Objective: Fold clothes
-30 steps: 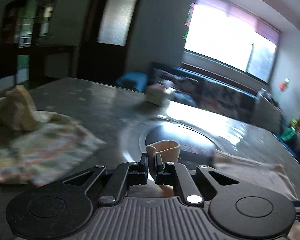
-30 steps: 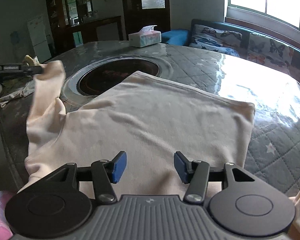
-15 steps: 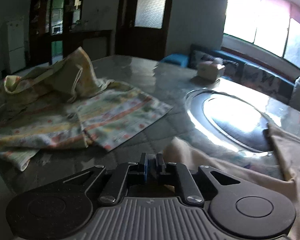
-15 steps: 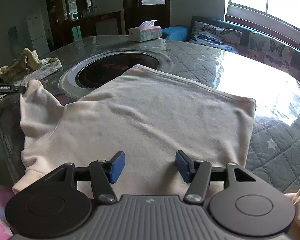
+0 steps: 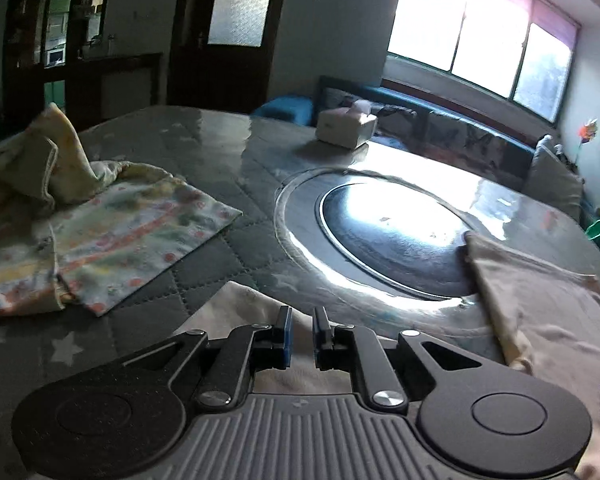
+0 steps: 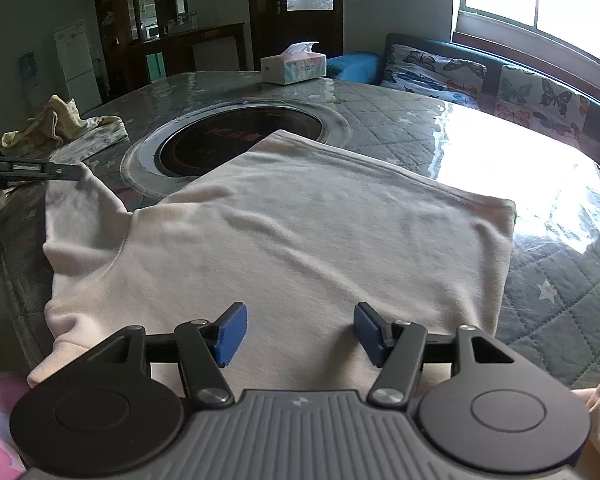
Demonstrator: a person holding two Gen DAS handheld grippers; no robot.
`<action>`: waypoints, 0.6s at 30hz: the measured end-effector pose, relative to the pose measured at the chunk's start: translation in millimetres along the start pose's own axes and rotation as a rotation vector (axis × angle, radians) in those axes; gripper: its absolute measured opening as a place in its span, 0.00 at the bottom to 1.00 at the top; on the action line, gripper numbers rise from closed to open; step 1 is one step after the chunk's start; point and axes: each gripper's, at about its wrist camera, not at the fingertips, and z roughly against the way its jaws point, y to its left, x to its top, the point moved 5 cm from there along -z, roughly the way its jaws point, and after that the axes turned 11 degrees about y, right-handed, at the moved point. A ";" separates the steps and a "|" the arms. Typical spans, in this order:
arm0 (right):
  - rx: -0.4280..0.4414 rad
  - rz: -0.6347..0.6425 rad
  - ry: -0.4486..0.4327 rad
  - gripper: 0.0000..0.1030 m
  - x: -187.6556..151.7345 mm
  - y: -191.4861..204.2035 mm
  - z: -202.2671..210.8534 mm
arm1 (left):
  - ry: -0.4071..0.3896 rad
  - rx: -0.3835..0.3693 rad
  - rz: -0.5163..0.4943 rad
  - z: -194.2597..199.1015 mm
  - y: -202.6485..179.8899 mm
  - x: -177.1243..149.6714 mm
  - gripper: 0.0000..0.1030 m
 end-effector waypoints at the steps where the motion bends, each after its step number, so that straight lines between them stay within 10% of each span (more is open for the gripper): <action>1: -0.001 -0.001 0.001 0.59 -0.1 -0.4 -0.4 | 0.001 0.010 0.001 -4.4 -0.3 1.4 0.11; 15: -0.011 -0.009 -0.014 0.59 -11.4 -3.6 12.9 | -0.016 0.122 -0.011 -11.4 15.4 5.3 0.13; 18: -0.019 -0.021 -0.010 0.60 -20.7 -4.5 17.4 | -0.015 0.036 -0.040 -5.4 -10.5 8.2 0.13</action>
